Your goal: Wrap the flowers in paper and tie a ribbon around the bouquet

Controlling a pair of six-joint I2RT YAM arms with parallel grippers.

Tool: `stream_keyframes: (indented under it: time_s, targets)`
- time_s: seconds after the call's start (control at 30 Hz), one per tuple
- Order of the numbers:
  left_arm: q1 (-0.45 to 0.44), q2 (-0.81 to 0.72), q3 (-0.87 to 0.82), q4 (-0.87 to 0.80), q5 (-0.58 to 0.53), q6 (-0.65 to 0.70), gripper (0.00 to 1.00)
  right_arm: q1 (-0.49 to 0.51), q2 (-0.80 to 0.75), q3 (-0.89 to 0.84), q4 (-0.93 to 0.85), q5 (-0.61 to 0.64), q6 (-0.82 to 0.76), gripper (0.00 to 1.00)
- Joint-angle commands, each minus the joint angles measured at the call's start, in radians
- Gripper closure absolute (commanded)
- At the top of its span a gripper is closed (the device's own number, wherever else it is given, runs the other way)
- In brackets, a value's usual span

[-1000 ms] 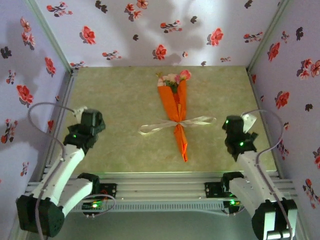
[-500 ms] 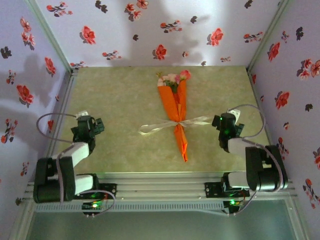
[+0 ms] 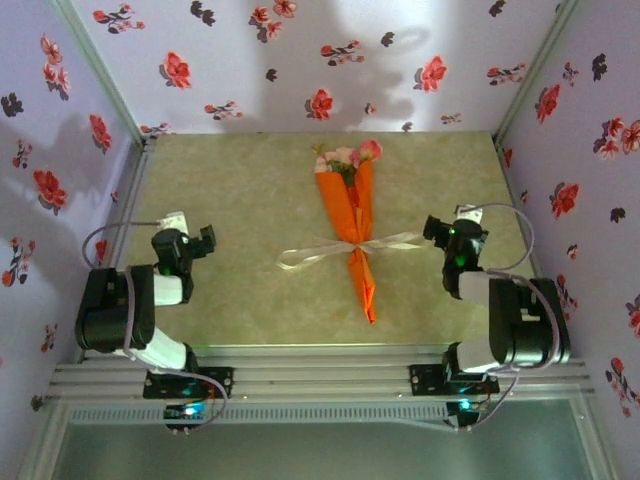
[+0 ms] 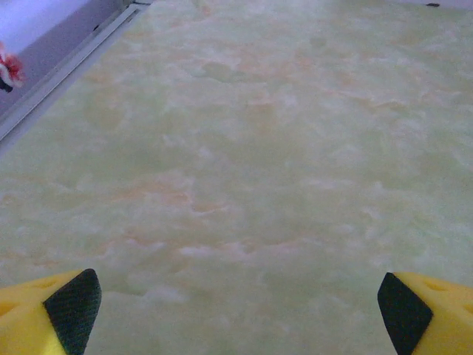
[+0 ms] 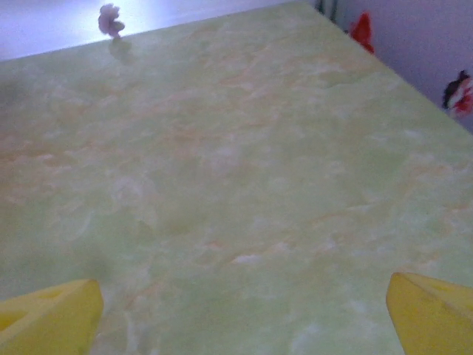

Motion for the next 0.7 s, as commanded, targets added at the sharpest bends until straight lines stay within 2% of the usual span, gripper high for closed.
stream_keyframes:
  time_s: [0.0,0.07,0.13,0.67]
  targets:
    - [-0.005,0.002,0.020,0.064,0.007,0.041,0.00,-0.006,0.091,-0.014,0.189,-0.041,-0.039,0.01]
    - [-0.006,0.000,0.016,0.069,0.007,0.042,0.00,-0.006,0.062,-0.009,0.126,-0.028,-0.032,0.01]
    - [-0.006,0.000,0.014,0.076,0.007,0.043,0.00,-0.006,0.083,-0.034,0.212,-0.001,-0.031,0.01]
    - [-0.016,0.002,0.034,0.042,0.009,0.057,0.00,0.000,0.070,-0.025,0.170,0.042,-0.017,0.01]
